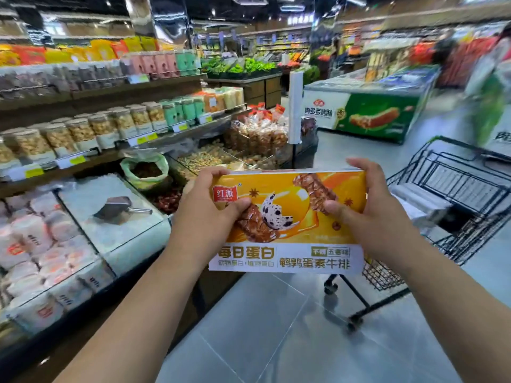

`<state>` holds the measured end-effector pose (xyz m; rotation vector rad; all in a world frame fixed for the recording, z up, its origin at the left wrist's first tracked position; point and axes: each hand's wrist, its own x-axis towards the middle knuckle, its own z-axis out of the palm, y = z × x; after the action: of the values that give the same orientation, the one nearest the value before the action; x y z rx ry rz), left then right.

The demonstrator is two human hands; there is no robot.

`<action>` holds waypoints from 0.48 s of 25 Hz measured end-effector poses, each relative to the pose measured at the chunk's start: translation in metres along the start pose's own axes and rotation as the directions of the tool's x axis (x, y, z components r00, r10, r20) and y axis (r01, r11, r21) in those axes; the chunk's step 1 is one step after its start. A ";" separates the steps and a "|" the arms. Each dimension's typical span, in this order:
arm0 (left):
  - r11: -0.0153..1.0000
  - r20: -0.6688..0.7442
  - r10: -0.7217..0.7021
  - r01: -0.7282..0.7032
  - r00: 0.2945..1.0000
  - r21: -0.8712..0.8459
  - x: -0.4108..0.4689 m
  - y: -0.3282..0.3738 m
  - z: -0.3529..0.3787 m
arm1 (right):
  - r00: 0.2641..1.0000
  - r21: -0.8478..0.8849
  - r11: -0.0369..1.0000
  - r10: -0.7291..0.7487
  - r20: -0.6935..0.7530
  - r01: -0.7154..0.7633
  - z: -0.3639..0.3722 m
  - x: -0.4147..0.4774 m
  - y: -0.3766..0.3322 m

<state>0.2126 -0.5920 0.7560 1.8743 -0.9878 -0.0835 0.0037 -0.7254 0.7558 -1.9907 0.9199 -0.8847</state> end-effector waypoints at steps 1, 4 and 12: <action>1.000 0.029 0.018 -0.018 0.999 -0.013 0.018 -0.002 0.016 | 1.000 -0.013 1.000 0.021 -0.023 -0.021 -0.002 0.013 0.009; 0.997 0.125 0.064 -0.060 0.990 -0.037 0.076 -0.009 0.060 | 0.991 -0.038 0.995 0.091 -0.099 -0.095 -0.004 0.052 0.036; 0.972 0.351 0.230 -0.197 0.908 -0.127 0.196 -0.014 0.161 | 0.918 -0.039 0.966 0.230 -0.322 -0.256 -0.011 0.128 0.088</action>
<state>0.2793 -0.8353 0.7284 1.6887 -1.4150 -0.3500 0.0326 -0.8742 0.7206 -1.7773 1.3723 -1.0531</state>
